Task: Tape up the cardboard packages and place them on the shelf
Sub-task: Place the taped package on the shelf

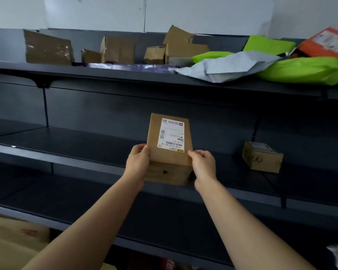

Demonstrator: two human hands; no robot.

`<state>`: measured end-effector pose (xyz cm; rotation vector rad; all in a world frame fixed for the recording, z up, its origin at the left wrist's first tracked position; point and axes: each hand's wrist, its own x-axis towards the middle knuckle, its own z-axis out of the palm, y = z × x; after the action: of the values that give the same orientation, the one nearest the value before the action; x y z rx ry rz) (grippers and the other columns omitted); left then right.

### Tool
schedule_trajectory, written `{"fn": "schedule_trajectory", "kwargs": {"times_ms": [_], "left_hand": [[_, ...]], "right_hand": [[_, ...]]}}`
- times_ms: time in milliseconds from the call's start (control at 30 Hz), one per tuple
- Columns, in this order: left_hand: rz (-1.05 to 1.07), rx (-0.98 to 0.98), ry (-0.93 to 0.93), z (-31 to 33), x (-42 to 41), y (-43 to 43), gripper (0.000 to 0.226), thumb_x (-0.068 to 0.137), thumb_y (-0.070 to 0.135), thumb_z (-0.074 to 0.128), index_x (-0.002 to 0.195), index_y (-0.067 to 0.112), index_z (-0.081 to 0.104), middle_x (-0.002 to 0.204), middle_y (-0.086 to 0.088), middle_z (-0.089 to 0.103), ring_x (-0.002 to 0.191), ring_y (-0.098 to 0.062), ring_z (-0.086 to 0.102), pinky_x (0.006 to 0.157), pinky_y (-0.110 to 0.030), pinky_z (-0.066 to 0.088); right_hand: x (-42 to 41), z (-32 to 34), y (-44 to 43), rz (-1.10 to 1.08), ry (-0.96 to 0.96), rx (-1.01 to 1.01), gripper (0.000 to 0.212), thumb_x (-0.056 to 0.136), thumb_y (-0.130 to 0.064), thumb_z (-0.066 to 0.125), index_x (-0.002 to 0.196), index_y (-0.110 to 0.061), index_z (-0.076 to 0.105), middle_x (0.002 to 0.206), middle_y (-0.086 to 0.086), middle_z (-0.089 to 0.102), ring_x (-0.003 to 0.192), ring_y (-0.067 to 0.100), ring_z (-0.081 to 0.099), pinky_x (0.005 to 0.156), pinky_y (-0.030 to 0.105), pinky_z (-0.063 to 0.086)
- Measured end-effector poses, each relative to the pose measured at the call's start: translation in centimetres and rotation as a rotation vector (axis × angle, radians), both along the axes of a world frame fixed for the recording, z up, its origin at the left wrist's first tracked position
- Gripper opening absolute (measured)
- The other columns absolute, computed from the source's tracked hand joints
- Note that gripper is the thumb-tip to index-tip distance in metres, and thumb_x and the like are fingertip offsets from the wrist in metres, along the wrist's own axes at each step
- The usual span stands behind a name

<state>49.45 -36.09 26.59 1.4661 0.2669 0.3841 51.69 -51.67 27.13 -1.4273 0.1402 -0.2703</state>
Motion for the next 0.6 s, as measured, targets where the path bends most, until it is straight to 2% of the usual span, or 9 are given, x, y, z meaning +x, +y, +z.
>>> {"fn": "schedule_trajectory", "kwargs": {"times_ms": [100,233,333,433,500,600], "left_hand": [[-0.074,-0.009,0.012,0.3,1.7,-2.0,0.024,0.098,0.034,0.043,0.117,0.027,0.055,0.114,-0.001,0.061,0.105,-0.024,0.058,0.092,-0.046,0.05],[-0.172,-0.031,0.044,0.4,4.7,-4.2,0.025,0.098,0.035,0.044,0.12,0.026,0.054,0.114,-0.003,0.061,0.104,-0.026,0.059,0.093,-0.05,0.05],[-0.25,-0.049,0.066,0.4,7.2,-5.7,0.03,0.099,0.037,0.045,0.126,0.025,0.051,0.114,-0.004,0.061,0.102,-0.026,0.061,0.091,-0.049,0.052],[-0.325,-0.052,0.094,0.6,9.4,-7.3,0.033,0.1,0.037,0.043,0.13,0.023,0.048,0.115,-0.004,0.06,0.097,-0.023,0.061,0.075,-0.041,0.054],[-0.364,-0.051,0.106,0.8,10.8,-8.5,0.033,0.102,0.036,0.041,0.132,0.022,0.048,0.113,-0.003,0.06,0.091,-0.019,0.059,0.06,-0.033,0.047],[-0.419,-0.056,0.131,0.9,12.6,-10.1,0.034,0.103,0.035,0.041,0.133,0.022,0.047,0.105,0.0,0.06,0.084,-0.014,0.058,0.056,-0.029,0.041]], "right_hand": [[1.3,0.1,-2.0,-0.041,0.005,0.006,0.017,0.091,-0.014,0.063,0.107,-0.009,0.061,0.106,0.007,0.064,0.082,0.013,0.057,0.061,0.026,0.042],[3.2,0.3,-4.4,-0.102,0.006,0.011,0.019,0.091,-0.01,0.062,0.11,-0.007,0.062,0.101,0.005,0.063,0.08,0.011,0.056,0.061,0.024,0.042],[5.0,0.3,-6.0,-0.152,0.01,0.029,0.018,0.092,-0.01,0.061,0.11,-0.008,0.062,0.101,0.007,0.064,0.084,0.016,0.059,0.064,0.027,0.046],[6.7,0.4,-7.4,-0.22,0.024,0.044,0.015,0.092,-0.011,0.062,0.106,-0.012,0.062,0.102,0.007,0.063,0.088,0.019,0.059,0.071,0.031,0.047],[7.8,0.3,-8.5,-0.259,0.029,0.06,0.009,0.092,-0.011,0.062,0.099,-0.016,0.062,0.099,0.006,0.062,0.087,0.02,0.059,0.074,0.031,0.047],[9.4,0.1,-9.9,-0.306,0.041,0.075,0.008,0.091,-0.01,0.062,0.091,-0.018,0.061,0.098,0.006,0.063,0.093,0.023,0.06,0.083,0.037,0.05]]}}
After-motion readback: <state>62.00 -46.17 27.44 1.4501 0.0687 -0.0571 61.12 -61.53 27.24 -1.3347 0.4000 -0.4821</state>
